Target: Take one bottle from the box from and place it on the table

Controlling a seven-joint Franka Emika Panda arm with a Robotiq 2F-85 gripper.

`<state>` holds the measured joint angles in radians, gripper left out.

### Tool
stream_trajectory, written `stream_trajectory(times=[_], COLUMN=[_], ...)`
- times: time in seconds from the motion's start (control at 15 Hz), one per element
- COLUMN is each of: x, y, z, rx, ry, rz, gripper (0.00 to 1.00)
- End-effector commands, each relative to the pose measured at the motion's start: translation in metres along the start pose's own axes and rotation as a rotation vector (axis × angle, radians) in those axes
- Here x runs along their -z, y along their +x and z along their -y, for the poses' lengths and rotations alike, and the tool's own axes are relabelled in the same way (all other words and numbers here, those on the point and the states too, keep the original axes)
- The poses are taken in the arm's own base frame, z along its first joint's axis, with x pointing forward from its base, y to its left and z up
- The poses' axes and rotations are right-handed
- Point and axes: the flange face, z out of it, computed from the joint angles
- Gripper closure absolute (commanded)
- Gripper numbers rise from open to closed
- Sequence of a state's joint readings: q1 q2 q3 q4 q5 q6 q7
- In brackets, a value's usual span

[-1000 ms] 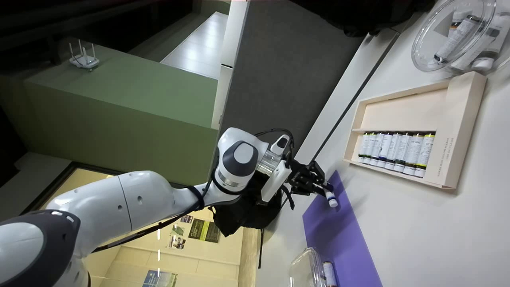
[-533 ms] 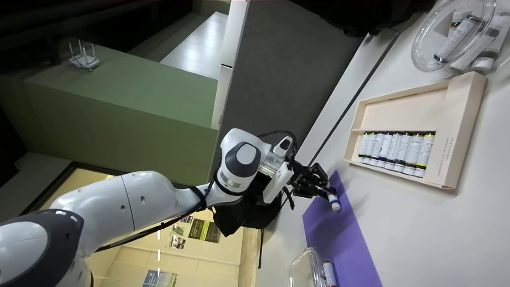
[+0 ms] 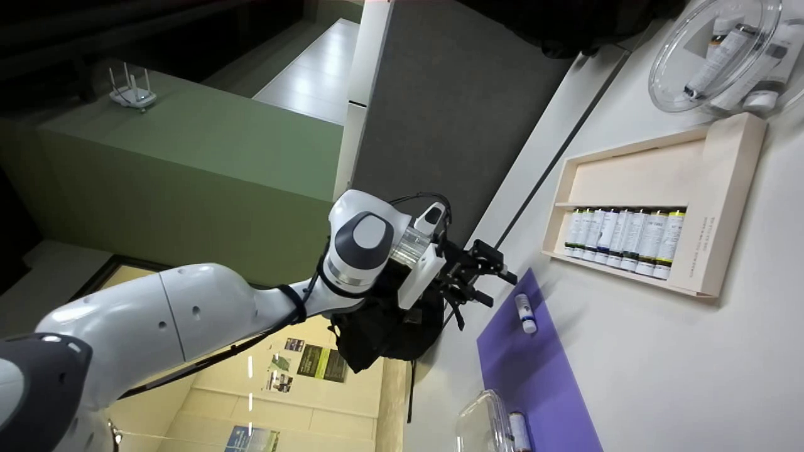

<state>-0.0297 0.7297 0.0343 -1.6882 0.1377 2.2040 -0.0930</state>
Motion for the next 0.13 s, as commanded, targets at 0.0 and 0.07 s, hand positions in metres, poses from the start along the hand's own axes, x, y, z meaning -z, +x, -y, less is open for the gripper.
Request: stream_trajectory(times=[0.0, 0.07], x=[0.0087, 0.0142], y=[-0.0017, -0.0042], z=[-0.0024, -0.0043], rx=[-0.002, -0.004], ry=[0.004, 0.006], rz=[-0.009, -0.013], gripper=[0.15, 0.11])
